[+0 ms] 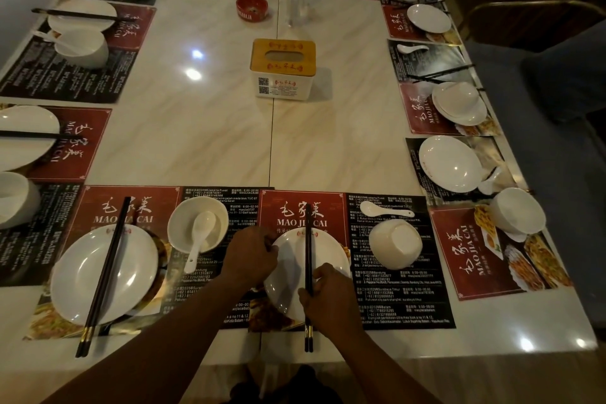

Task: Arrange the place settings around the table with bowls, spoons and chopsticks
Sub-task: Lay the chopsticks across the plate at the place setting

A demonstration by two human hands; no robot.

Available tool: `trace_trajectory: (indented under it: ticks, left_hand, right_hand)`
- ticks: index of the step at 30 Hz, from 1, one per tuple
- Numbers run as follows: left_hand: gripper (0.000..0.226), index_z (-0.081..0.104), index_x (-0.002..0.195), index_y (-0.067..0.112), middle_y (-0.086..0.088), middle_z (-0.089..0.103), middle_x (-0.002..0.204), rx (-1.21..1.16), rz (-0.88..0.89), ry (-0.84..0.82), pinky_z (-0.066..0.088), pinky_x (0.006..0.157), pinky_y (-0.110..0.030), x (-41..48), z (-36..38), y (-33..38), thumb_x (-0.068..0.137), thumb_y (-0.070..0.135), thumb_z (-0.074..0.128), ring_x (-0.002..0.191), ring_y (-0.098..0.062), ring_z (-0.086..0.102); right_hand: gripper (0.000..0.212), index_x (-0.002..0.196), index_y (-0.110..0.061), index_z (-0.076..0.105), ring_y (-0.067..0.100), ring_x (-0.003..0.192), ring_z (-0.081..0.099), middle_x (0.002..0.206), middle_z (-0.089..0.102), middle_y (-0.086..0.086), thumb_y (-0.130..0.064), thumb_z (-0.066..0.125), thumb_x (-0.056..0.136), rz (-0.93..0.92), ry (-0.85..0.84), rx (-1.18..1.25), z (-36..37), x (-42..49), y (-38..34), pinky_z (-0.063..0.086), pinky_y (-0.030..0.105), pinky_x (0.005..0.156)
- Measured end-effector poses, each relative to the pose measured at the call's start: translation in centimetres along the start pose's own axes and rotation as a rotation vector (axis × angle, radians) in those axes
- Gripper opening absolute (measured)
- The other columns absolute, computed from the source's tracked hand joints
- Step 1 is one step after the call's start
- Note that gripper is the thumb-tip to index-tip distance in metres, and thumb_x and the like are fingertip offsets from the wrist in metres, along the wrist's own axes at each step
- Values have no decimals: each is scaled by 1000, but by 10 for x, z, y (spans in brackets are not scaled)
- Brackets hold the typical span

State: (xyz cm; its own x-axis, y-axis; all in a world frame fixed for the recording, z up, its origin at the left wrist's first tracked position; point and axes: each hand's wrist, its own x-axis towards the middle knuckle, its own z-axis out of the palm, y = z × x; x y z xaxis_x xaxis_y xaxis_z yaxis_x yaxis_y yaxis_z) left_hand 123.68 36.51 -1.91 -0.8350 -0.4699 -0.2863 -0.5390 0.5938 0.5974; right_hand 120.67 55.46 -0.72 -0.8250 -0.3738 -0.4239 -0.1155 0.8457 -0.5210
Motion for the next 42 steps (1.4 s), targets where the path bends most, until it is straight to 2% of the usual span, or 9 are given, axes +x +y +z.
trace_trajectory:
  ticks: [4, 9, 12, 15, 18, 23, 30, 39, 42]
  left_hand:
    - [9, 72, 94, 25, 9, 70, 86, 15, 2, -22, 52, 78, -23, -2, -2, -2, 87, 22, 69, 80, -6, 63]
    - [13, 72, 101, 24, 6, 71, 93, 7, -54, -52, 53, 82, -26, -7, 1, -9, 90, 25, 67, 83, -8, 63]
    - [18, 72, 107, 26, 6, 73, 100, -14, -70, -80, 56, 86, -29, -10, 3, -16, 90, 24, 67, 86, -9, 66]
    - [18, 73, 105, 30, 10, 73, 102, -53, -75, -81, 56, 86, -29, -15, 2, -20, 88, 26, 69, 90, -5, 66]
    - [13, 73, 100, 33, 14, 73, 97, -68, -65, -72, 56, 83, -28, -19, 1, -20, 88, 28, 69, 86, -3, 66]
    - [11, 73, 99, 33, 15, 73, 97, -55, -66, -59, 54, 82, -23, -20, 2, -20, 89, 30, 69, 85, 0, 65]
    - [15, 73, 103, 31, 13, 72, 102, -73, -110, -37, 46, 79, -19, -22, 5, -19, 90, 26, 68, 88, -2, 62]
    - [17, 72, 107, 29, 8, 73, 104, -34, -128, -10, 43, 74, -17, -22, 6, -15, 91, 25, 68, 83, -2, 60]
    - [15, 73, 104, 30, 10, 72, 101, -39, -127, -16, 44, 74, -18, -22, 5, -14, 91, 24, 68, 83, -3, 61]
  right_hand:
    - [34, 110, -20, 61, 3, 78, 58, 90, 62, -6, -41, 72, 84, -12, 78, -1, -11, -2, 5, 37, 8, 60]
    - [18, 104, -20, 59, 11, 86, 59, 93, 59, -4, -26, 68, 90, 61, 199, 24, -34, 5, 31, 46, 18, 70]
    - [11, 104, -20, 61, 13, 88, 63, 93, 65, -4, -21, 64, 93, 124, 153, 86, -40, 8, 45, 46, 21, 69]
    - [19, 115, -19, 62, 6, 87, 59, 101, 68, -5, -18, 62, 95, 122, 86, 143, -39, 10, 51, 39, 12, 66]
    - [21, 117, -19, 62, 4, 86, 55, 98, 63, -8, -16, 62, 96, 124, 78, 148, -39, 11, 52, 32, 6, 63]
    - [24, 118, -21, 62, 7, 89, 57, 96, 62, -9, -18, 63, 95, 147, 76, 173, -38, 14, 54, 40, 18, 72]
    - [24, 118, -23, 62, 6, 90, 58, 101, 66, -8, -19, 64, 94, 143, 67, 182, -38, 14, 56, 38, 14, 68]
    - [22, 114, -23, 63, 3, 88, 59, 90, 62, -15, -18, 67, 92, 121, 22, 187, -44, 12, 61, 51, 26, 84]
    - [22, 112, -24, 63, 0, 85, 56, 89, 60, -17, -18, 68, 92, 122, 12, 189, -46, 13, 63, 49, 24, 81]
